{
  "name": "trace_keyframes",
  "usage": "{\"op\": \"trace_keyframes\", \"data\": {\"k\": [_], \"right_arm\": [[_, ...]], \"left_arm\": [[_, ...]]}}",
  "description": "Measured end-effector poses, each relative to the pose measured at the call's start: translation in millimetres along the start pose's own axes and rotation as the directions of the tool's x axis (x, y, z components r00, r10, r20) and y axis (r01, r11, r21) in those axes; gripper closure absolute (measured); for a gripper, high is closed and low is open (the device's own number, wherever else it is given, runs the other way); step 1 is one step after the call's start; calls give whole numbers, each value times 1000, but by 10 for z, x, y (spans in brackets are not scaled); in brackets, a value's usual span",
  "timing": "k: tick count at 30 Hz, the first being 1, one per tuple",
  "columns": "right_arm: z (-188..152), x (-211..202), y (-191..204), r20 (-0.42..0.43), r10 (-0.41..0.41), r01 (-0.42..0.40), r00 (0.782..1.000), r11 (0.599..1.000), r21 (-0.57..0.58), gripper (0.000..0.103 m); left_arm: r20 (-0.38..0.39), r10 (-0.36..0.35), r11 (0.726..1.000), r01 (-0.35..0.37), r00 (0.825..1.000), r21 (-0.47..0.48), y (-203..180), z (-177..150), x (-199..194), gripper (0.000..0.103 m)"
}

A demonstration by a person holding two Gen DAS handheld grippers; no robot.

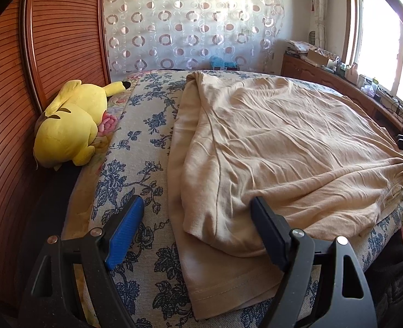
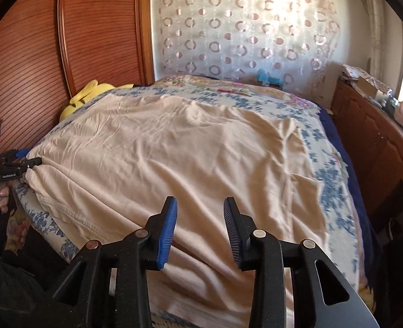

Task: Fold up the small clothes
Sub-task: 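Move both grippers over the shirt and grasp its edge with the left gripper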

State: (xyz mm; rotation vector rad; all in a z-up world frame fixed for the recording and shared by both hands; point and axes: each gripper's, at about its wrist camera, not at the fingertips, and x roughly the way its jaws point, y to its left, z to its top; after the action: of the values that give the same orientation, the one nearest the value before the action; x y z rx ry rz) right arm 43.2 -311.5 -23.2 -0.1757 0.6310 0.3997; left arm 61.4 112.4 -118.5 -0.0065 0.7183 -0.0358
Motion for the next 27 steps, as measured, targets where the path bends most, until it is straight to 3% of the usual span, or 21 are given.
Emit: {"op": "trace_keyframes", "data": {"k": [9,14,16,22,27], "right_arm": [[111,674,188,-98,-4,6,995,1000,18,65],[87,728,232,-71,-60,61,996,998,15,44],[71,759,181,-56,-58,61,997,997,46,36],[13,777,209,-38,-78,80,996,996,45,26],[-59,703,201,-28,-77,78,997,996,50,24]], "left_arm": [[5,-5,1000,5,1000,-7,9,-13,-17,22],[-13,-36,997,35,999,-64,70,-3,-64,23],[-17,-47,996,45,999,-83,88,-6,-85,30],[-35,-78,992,74,996,-102,62,-47,-155,57],[-45,-72,993,68,996,-96,-1,-69,-179,58]]}}
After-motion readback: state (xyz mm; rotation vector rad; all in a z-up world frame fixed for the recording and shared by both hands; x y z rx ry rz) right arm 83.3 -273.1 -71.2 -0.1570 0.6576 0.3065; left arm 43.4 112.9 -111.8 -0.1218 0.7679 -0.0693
